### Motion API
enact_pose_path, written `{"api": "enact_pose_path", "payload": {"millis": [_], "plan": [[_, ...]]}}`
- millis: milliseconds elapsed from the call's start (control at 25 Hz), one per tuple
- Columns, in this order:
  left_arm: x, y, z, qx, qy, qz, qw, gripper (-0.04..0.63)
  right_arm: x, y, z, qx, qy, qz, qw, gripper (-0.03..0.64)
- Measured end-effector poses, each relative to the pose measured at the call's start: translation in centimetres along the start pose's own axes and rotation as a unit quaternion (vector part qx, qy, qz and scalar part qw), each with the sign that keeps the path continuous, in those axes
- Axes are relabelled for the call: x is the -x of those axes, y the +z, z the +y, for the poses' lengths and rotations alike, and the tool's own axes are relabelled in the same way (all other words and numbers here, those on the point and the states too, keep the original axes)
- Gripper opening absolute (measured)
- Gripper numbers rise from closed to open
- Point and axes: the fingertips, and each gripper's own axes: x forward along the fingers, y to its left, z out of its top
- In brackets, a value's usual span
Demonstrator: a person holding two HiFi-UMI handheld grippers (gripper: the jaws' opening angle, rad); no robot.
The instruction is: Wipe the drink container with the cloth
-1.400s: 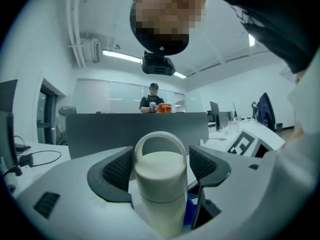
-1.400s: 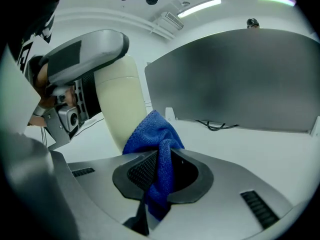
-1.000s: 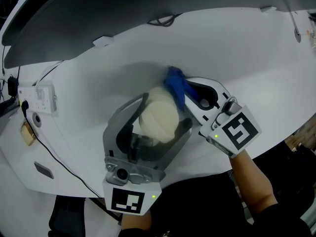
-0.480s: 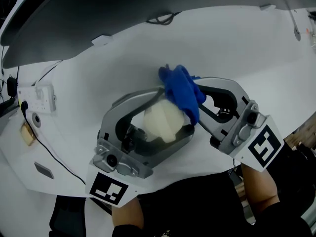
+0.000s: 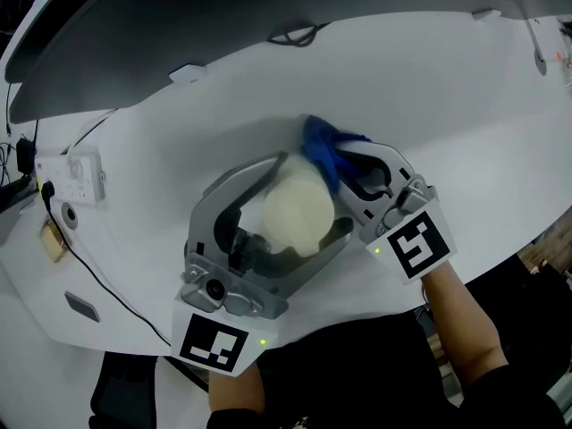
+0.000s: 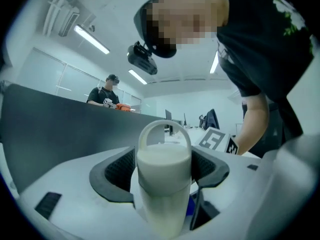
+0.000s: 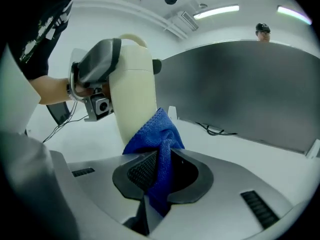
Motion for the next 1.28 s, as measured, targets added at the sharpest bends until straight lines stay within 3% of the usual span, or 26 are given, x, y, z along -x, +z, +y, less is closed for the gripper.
{"api": "enact_pose_path", "payload": {"millis": [120,240,400,480,560,680,800,880,960,1040,1160,1280], "plan": [[0.6,-0.3,0.2,-0.021,0.060,0.029,0.9976,0.316,-0.1,0.0,0.0,-0.002,0.000,-0.002,1.000,0.041],[1.0,0.6,-0.2,-0.026,0.141,0.013,0.9896,0.318,-0.1,0.1,-0.1,0.001,-0.001,-0.005,1.000,0.041],[1.3,1.1,0.4,-0.011,0.276,0.010,0.9610,0.321,-0.2,0.1,0.1,0.000,-0.008,-0.004,1.000,0.042],[1.3,1.3,1.0,-0.001,0.312,0.010,0.9499,0.321,-0.2,0.2,0.1,0.000,-0.011,-0.007,1.000,0.042],[1.3,1.3,1.3,0.004,0.323,0.009,0.9465,0.308,-0.2,0.2,0.1,-0.001,-0.014,-0.010,1.000,0.042],[1.2,1.3,1.1,-0.006,0.278,0.000,0.9606,0.285,-0.1,0.4,0.0,-0.018,-0.014,-0.018,1.000,0.043],[1.0,1.2,0.6,-0.020,0.170,-0.020,0.9850,0.284,1.3,1.7,-0.6,-0.074,-0.029,-0.039,0.996,0.043],[0.7,1.4,0.4,-0.025,0.098,-0.029,0.9944,0.284,3.3,3.6,-1.7,-0.116,-0.049,-0.071,0.990,0.043],[0.4,1.5,0.3,-0.027,0.050,-0.029,0.9980,0.285,5.6,6.4,-2.8,-0.117,-0.055,-0.118,0.985,0.043],[0.3,1.5,0.1,-0.029,0.021,-0.025,0.9990,0.285,7.3,9.7,-3.2,-0.086,-0.049,-0.173,0.980,0.043],[0.0,1.6,-0.2,-0.033,0.007,-0.028,0.9990,0.285,7.9,12.9,-2.2,-0.040,-0.021,-0.228,0.973,0.043],[-0.1,1.6,-0.3,-0.028,0.008,-0.036,0.9989,0.285,6.7,12.1,-1.3,-0.052,0.004,-0.228,0.972,0.041]]}}
